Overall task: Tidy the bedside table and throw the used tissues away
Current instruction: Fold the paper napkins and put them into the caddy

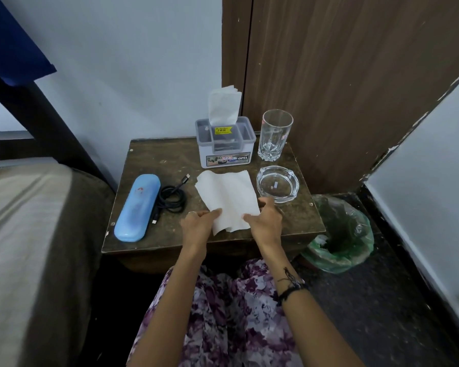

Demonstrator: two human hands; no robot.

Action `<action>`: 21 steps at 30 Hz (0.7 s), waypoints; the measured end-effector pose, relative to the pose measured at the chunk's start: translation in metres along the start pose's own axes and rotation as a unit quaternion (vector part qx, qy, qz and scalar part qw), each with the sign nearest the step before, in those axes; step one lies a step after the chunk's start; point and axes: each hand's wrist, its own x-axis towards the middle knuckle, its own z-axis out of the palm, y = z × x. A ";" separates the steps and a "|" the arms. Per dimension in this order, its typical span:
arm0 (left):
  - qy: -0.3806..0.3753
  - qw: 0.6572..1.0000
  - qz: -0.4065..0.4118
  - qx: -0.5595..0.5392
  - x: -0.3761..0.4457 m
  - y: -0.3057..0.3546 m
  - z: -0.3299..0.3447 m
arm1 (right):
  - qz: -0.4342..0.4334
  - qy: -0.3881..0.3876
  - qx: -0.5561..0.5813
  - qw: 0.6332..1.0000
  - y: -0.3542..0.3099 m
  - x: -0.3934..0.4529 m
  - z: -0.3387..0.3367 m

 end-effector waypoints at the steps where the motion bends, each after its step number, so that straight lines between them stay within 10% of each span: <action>1: 0.000 1.000 0.001 -0.004 0.000 0.000 0.004 | 0.009 -0.005 0.005 1.000 0.000 0.001 0.000; 11: 0.039 0.986 0.150 -0.058 -0.025 0.006 0.030 | 0.030 -0.063 0.070 0.995 -0.001 0.004 -0.003; 21: -0.076 0.971 0.212 0.080 -0.038 -0.009 0.044 | 0.095 -0.107 0.216 0.966 -0.008 0.013 -0.016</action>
